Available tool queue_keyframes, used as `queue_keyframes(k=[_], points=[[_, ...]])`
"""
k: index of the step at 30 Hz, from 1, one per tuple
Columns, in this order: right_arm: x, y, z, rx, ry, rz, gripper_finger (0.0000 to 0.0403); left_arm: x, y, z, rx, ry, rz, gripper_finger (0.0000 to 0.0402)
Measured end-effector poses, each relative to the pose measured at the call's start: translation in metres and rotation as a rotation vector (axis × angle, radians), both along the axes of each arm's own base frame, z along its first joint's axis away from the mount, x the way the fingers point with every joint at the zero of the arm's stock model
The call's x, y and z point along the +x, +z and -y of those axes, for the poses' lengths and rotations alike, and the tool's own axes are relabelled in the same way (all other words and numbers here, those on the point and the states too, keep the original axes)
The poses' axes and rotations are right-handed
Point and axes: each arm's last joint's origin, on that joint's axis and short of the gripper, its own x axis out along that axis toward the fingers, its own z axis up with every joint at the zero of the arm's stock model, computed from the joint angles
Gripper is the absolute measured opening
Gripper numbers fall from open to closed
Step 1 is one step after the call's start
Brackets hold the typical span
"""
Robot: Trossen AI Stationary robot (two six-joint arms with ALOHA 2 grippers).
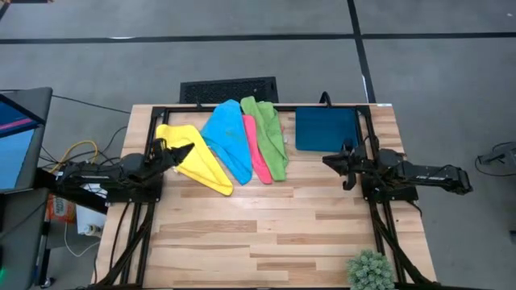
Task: Fold microfiber towels
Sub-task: Fold the green microfiber towel
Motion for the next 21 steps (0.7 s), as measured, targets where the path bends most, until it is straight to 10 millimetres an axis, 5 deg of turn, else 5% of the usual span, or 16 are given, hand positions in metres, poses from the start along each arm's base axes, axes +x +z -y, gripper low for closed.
queue_keyframes(k=[12,21], points=[[-0.002,0.011,0.003,0.519,-0.032,0.222,0.0077,-0.011,0.041,-0.001,0.005,0.025,0.235,0.0027],[-0.006,0.044,0.006,0.483,-0.118,0.342,0.0082,-0.001,0.083,0.000,0.207,0.063,0.069,0.0064]])
